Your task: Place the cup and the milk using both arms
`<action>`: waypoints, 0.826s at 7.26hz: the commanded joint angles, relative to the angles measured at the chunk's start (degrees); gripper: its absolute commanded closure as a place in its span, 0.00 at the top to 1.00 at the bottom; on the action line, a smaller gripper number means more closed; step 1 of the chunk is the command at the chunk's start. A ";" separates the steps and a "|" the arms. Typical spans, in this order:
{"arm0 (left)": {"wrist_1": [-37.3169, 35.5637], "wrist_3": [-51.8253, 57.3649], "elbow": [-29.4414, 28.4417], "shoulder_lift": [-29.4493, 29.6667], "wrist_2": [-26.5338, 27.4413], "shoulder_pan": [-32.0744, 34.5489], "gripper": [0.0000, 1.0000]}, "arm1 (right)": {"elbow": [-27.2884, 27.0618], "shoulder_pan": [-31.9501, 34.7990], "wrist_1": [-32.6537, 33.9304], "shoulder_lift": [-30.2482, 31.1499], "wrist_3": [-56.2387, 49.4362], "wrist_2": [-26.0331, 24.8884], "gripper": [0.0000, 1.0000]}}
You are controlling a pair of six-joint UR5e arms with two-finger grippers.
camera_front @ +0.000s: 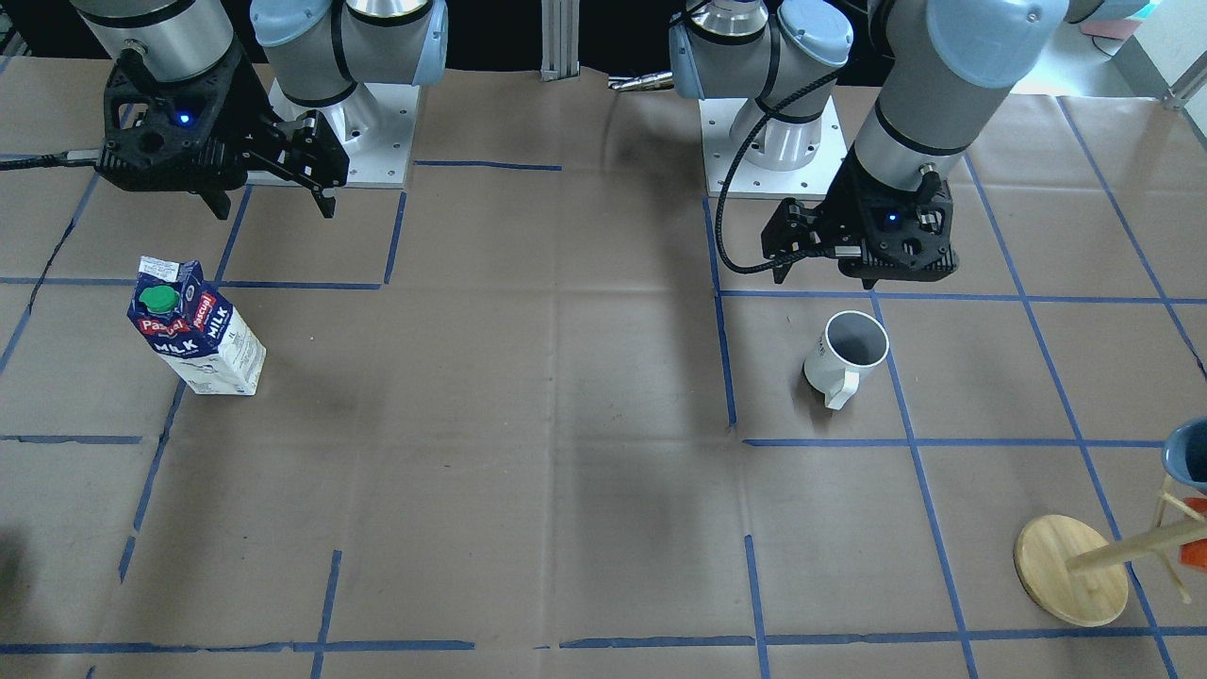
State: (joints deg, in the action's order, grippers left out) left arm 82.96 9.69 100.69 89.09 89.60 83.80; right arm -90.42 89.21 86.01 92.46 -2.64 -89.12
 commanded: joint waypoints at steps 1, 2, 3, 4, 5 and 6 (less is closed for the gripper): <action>-2.08 6.54 3.53 0.29 0.23 -6.42 0.99 | -0.02 0.00 0.04 0.00 0.00 0.09 1.00; -7.32 9.79 6.24 0.64 0.49 -9.06 0.99 | -0.02 -0.09 -0.05 0.00 0.00 0.09 1.00; -9.81 12.96 9.75 0.64 0.49 -11.70 0.99 | -0.02 -0.01 0.04 0.09 0.00 0.09 1.00; -11.57 16.21 11.87 0.73 0.49 -15.21 0.99 | -0.02 -0.09 0.04 0.00 0.00 0.09 1.00; -11.42 17.20 13.37 0.73 0.49 -16.81 0.99 | -0.02 -0.09 -0.05 0.09 0.00 0.09 1.00; -11.50 18.78 14.78 1.17 0.93 -17.17 0.99 | -0.02 -0.09 -0.05 0.00 0.00 0.09 1.00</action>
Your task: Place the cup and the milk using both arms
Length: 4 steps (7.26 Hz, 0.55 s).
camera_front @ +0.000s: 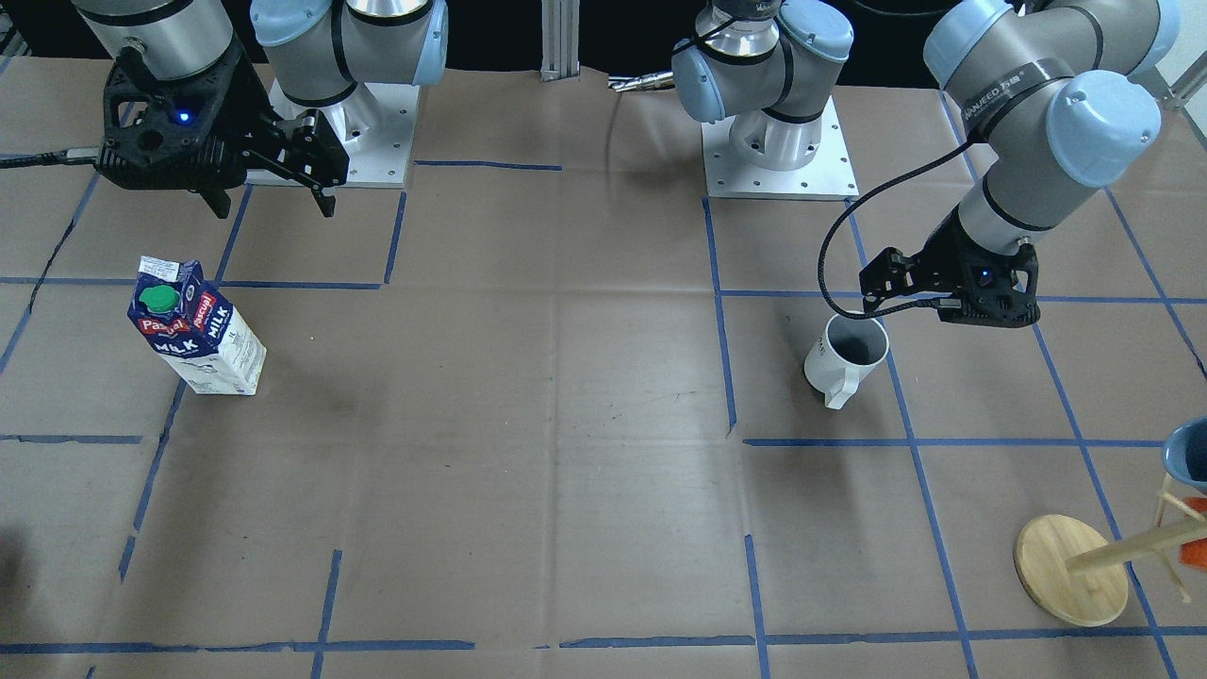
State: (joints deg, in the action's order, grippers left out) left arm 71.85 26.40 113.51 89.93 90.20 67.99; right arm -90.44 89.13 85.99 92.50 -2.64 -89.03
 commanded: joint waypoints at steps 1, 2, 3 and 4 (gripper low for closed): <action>-1.96 2.25 2.15 2.07 1.20 -1.54 0.99 | 0.00 -0.01 -0.03 0.05 0.00 0.00 1.00; -4.24 2.34 2.33 3.48 1.47 -1.55 0.99 | 0.00 -0.01 -0.12 0.05 0.00 0.00 1.00; -4.35 2.25 2.42 4.02 1.38 -1.55 0.99 | 0.00 -0.01 -0.03 0.05 0.00 0.00 1.00; -5.65 2.08 2.42 5.41 1.30 -1.55 0.99 | 0.00 -0.10 -0.03 0.05 -0.09 -0.09 1.00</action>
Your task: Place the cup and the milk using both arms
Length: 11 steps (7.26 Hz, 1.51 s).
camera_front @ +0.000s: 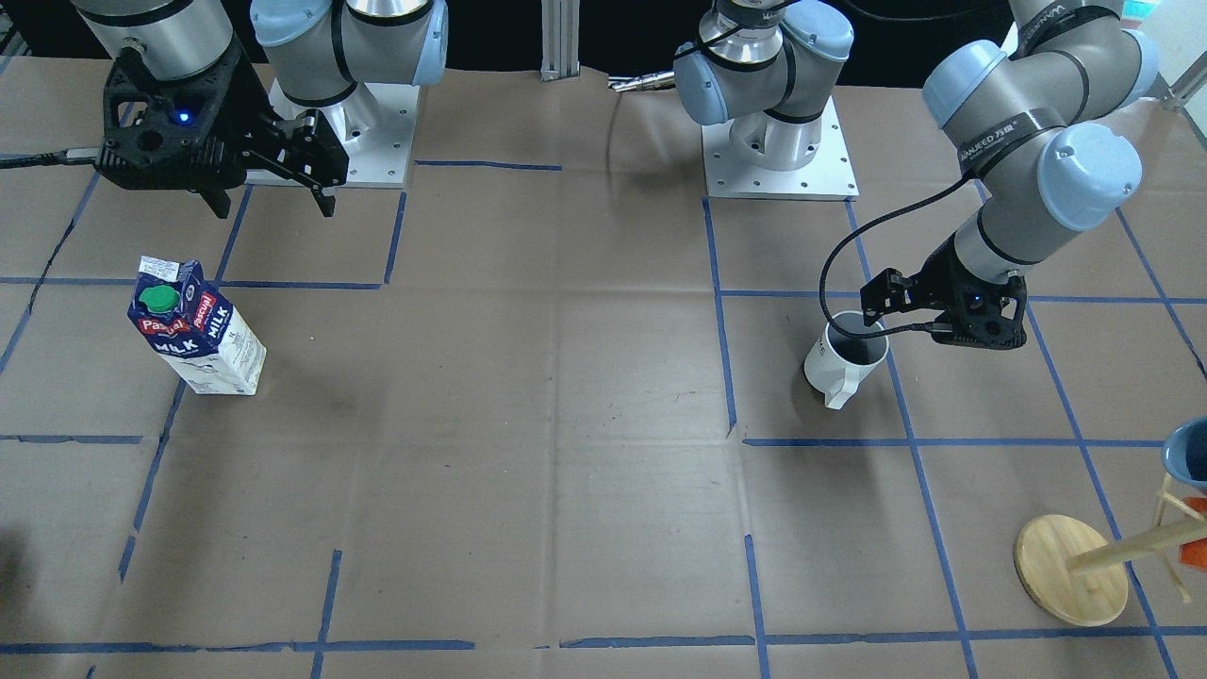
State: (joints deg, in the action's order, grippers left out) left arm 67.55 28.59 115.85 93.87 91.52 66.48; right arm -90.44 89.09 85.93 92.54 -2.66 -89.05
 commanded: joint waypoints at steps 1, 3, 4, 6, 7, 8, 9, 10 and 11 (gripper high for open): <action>-4.85 -0.03 0.08 3.49 -0.02 -0.04 0.99 | 0.00 -0.06 0.02 -0.08 -0.07 -0.07 1.00; -6.29 -0.38 0.17 5.52 -0.11 -0.04 0.99 | 0.00 -0.06 0.11 -0.08 -0.86 -0.07 1.00; -6.20 -0.21 0.34 6.49 -0.11 -0.04 0.97 | 0.00 -0.06 0.11 -0.08 -0.86 -0.07 1.00; -6.11 -0.55 0.00 8.16 0.67 0.05 0.23 | 0.00 -0.15 0.20 -0.08 -0.86 0.01 1.00; -6.20 -0.56 0.34 8.17 3.12 0.14 0.10 | 0.00 -0.15 0.20 -0.08 -0.86 -0.07 1.00; -6.37 -1.08 0.43 7.73 2.79 0.23 0.05 | 0.00 -0.15 0.20 -0.08 -0.86 -0.07 1.00; -6.38 -0.91 0.34 7.55 2.79 0.23 0.00 | 0.00 -0.15 0.20 -0.08 -0.86 0.01 1.00; -6.38 -0.91 0.00 7.46 2.70 0.23 0.00 | 0.00 -0.15 0.20 -0.08 -0.86 0.02 1.00; -6.38 -0.82 -0.36 7.20 2.53 0.75 0.00 | 0.00 -0.15 0.20 -0.08 -0.86 -0.07 1.00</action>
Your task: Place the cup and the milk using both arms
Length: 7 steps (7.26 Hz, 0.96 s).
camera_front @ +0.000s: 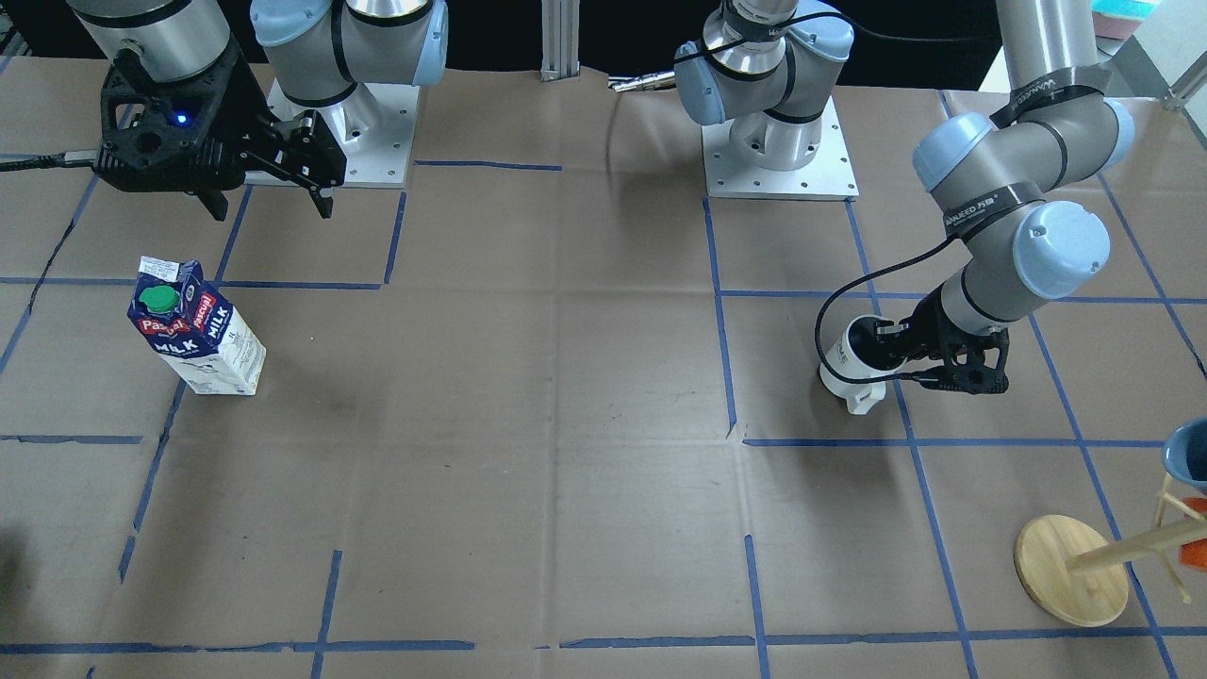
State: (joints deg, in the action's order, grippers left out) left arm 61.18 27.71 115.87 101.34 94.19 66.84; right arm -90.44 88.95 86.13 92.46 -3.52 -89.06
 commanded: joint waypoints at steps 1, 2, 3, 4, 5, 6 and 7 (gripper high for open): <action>-0.01 -0.02 -0.56 -0.61 -0.32 1.18 0.00 | 0.00 0.00 0.00 0.00 0.00 -0.06 1.00; -0.01 -0.46 -1.78 -0.96 -2.15 3.28 0.00 | 0.00 0.00 0.00 0.00 0.00 0.03 1.00; 0.25 -4.20 -4.40 -0.71 -1.99 6.43 0.00 | 0.00 0.00 0.00 0.00 0.00 0.03 1.00; 0.43 -8.15 -6.60 -0.01 -2.08 9.94 0.00 | 0.00 -0.09 0.00 0.00 0.00 -0.06 1.00; 0.78 -13.24 -8.45 1.13 -2.25 13.81 0.00 | 0.00 0.00 0.00 0.00 0.00 -0.06 1.00; 0.70 -15.03 -9.95 2.80 -2.43 16.28 0.00 | 0.00 -0.09 0.00 0.00 0.00 -0.06 1.00; 0.70 -15.31 -12.05 4.47 -3.39 17.61 0.00 | 0.00 -0.09 0.00 0.00 0.00 0.03 1.00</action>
State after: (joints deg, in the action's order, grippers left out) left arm 61.85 13.98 106.24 103.82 91.61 82.01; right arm -90.44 88.89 86.13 92.46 -3.52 -89.10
